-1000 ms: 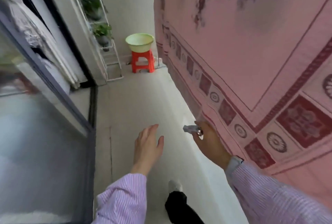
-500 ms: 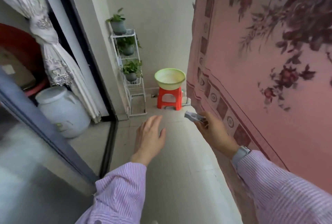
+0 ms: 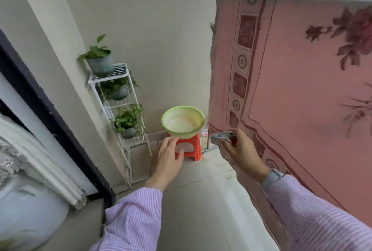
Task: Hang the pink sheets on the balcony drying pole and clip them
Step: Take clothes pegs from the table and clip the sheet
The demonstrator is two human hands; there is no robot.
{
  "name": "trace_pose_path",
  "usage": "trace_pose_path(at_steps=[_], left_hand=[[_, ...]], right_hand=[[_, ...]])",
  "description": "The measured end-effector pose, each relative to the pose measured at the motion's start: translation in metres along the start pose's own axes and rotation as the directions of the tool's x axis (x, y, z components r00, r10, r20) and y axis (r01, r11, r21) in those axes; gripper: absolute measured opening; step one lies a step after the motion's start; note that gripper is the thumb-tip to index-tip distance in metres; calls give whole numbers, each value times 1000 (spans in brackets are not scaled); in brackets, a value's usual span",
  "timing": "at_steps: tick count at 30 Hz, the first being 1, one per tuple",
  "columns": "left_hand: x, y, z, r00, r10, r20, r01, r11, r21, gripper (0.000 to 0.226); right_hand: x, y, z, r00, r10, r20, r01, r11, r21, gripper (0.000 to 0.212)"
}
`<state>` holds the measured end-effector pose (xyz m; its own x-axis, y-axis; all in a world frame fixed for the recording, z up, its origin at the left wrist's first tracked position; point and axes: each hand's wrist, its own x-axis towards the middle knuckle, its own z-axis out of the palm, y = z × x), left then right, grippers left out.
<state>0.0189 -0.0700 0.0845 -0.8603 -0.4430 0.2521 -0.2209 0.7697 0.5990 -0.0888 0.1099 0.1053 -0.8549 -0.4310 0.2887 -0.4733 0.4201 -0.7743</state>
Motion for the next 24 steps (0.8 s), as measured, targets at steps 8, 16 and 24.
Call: trace_pose_path(at_steps=[8, 16, 24], left_hand=[[217, -75, 80, 995, 68, 77, -68, 998, -3, 41], [443, -112, 106, 988, 111, 108, -112, 994, 8, 39], [604, -114, 177, 935, 304, 181, -279, 948, -154, 36]], right_hand=[[200, 67, 58, 993, 63, -98, -69, 996, -61, 29], [397, 106, 105, 972, 202, -117, -223, 950, -216, 29], [505, 139, 133, 920, 325, -220, -368, 908, -199, 23]])
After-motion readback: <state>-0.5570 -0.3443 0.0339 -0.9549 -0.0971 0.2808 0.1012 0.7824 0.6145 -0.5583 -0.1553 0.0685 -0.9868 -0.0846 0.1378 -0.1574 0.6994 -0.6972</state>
